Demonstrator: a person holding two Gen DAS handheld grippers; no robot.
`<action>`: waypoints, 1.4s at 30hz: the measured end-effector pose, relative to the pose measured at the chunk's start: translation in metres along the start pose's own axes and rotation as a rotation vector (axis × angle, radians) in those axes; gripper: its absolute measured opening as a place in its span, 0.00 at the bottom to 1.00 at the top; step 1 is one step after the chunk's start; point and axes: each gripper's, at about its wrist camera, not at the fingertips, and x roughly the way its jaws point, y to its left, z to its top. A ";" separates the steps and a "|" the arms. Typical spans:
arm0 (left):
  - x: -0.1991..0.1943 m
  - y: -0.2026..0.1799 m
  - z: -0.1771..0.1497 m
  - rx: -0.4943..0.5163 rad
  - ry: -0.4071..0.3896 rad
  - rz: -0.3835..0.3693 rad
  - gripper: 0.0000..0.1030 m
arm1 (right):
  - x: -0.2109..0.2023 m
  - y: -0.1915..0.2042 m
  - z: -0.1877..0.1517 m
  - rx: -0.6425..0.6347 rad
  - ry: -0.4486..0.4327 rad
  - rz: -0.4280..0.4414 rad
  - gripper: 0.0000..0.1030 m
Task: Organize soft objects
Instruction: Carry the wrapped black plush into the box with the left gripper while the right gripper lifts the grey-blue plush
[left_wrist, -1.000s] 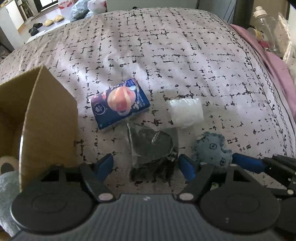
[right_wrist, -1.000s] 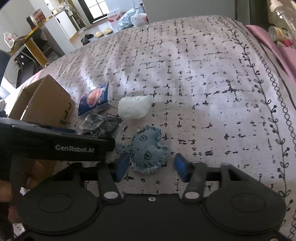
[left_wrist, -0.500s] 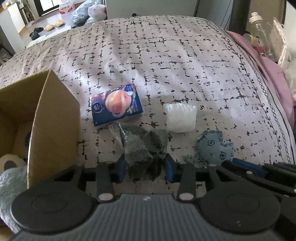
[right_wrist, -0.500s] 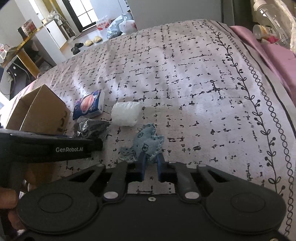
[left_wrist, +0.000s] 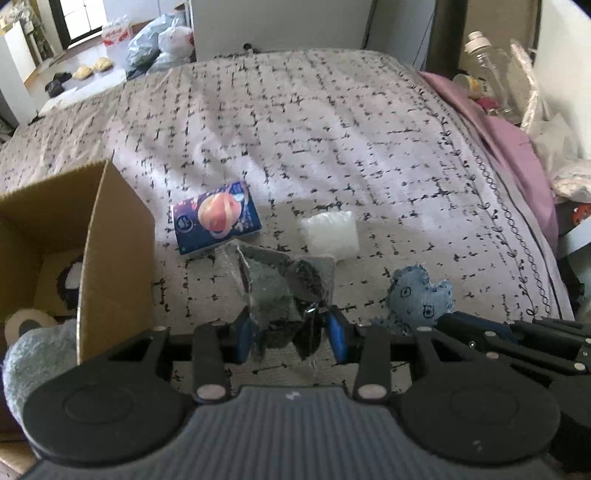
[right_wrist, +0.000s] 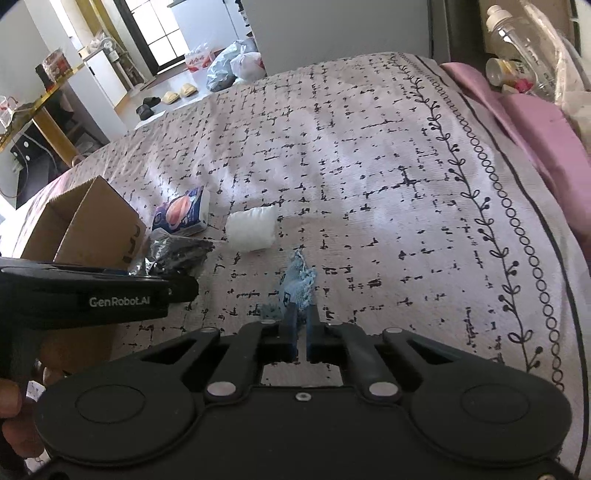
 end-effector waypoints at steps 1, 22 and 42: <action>-0.003 -0.001 -0.001 0.004 -0.004 -0.005 0.39 | -0.002 -0.001 -0.001 0.003 -0.003 -0.003 0.04; -0.068 0.008 -0.009 0.018 -0.113 -0.077 0.39 | -0.040 0.023 -0.002 0.003 -0.076 -0.031 0.04; -0.123 0.062 -0.017 -0.049 -0.199 -0.100 0.39 | -0.071 0.079 0.011 -0.060 -0.170 -0.033 0.04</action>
